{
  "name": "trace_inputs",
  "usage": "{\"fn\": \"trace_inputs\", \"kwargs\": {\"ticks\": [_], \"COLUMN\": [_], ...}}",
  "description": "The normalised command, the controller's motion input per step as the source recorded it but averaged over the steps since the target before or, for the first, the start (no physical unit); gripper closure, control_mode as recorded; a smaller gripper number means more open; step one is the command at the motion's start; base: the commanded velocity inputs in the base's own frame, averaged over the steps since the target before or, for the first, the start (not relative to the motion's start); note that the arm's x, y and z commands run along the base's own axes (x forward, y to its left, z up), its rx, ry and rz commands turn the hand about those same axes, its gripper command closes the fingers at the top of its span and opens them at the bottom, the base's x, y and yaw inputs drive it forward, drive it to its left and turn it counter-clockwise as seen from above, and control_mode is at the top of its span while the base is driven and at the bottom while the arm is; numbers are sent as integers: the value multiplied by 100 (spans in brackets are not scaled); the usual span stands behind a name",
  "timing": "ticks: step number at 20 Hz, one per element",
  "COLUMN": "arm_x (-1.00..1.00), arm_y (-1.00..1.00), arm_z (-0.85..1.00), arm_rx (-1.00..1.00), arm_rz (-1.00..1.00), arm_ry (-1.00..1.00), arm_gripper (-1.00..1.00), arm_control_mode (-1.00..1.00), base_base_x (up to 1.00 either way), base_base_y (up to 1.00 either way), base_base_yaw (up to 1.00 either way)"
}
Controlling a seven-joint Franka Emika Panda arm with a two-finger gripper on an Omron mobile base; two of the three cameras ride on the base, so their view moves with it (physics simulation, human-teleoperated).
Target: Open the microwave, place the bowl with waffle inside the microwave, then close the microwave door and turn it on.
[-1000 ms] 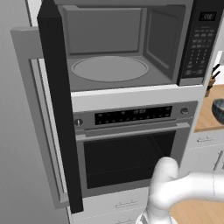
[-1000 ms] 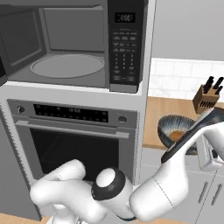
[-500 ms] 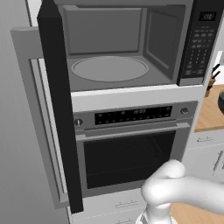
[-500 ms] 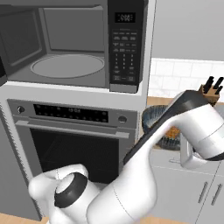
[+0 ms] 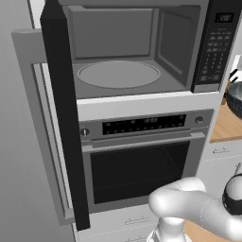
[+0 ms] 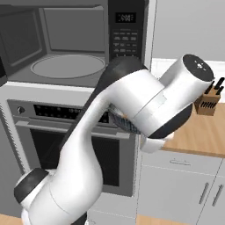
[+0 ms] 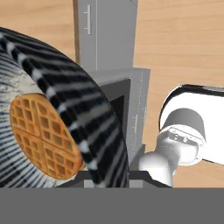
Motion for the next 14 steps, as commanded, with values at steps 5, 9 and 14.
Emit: {"fn": "trace_inputs", "kwargs": {"ticks": [5, 9, 14], "arm_x": [-42, -66, -25], "arm_y": [100, 98, 94], "arm_z": [69, 10, 9], "arm_rx": [-5, -6, -4], "arm_rz": [0, 0, 0], "arm_ry": [-7, -6, -10], "arm_gripper": [100, 100, 100], "arm_control_mode": [-100, -100, -100], "base_base_x": [0, 0, 0], "base_base_y": [0, 0, 0], "base_base_yaw": [0, 0, 0]}}
